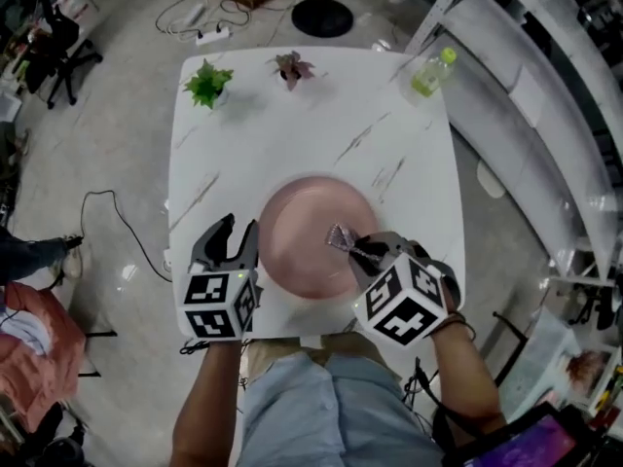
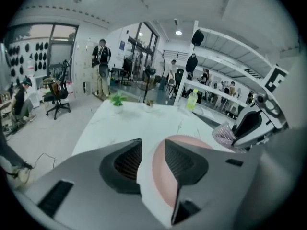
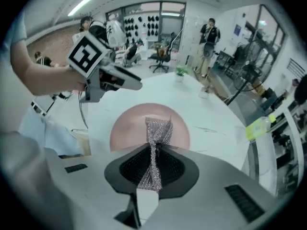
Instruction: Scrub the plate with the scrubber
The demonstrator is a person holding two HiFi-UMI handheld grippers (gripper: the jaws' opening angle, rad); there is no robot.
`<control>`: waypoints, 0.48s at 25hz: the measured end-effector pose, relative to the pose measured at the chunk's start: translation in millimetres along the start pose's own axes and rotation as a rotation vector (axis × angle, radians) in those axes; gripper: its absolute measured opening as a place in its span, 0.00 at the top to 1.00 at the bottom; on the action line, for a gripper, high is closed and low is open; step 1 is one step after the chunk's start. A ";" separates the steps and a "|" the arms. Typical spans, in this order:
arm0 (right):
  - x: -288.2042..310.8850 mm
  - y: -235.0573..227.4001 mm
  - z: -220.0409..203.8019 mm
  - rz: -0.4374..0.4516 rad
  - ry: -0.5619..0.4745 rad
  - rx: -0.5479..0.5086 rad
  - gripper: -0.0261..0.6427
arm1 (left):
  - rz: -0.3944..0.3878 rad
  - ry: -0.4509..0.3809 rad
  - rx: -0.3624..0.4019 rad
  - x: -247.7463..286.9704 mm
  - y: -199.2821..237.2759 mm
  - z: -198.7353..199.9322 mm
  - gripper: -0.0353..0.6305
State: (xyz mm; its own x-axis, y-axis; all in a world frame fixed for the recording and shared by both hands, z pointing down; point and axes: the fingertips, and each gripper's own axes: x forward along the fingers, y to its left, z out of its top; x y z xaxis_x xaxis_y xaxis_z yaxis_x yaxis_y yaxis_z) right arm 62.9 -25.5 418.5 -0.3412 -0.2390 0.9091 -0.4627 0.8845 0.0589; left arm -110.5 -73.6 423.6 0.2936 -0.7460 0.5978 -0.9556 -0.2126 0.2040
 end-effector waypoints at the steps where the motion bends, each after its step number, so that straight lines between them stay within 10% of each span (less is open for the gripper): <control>1: -12.6 -9.5 12.4 -0.027 -0.078 0.036 0.87 | 0.011 -0.064 0.017 -12.2 -1.8 20.0 0.74; 4: -60.8 -34.5 46.6 -0.098 -0.328 0.154 0.87 | 0.010 -0.266 0.082 -52.2 -22.0 87.5 0.94; 12: -214.4 -61.6 123.8 -0.233 -0.997 0.274 0.86 | 0.031 -0.665 0.156 -157.3 -81.3 217.1 0.94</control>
State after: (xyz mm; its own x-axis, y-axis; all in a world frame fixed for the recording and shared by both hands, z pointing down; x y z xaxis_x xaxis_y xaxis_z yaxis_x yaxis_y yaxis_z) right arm 63.3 -78.4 168.9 -0.6799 -0.7216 0.1305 -0.7295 0.6837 -0.0203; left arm -84.5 -76.0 144.7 0.2362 -0.9716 -0.0123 -0.9703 -0.2365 0.0508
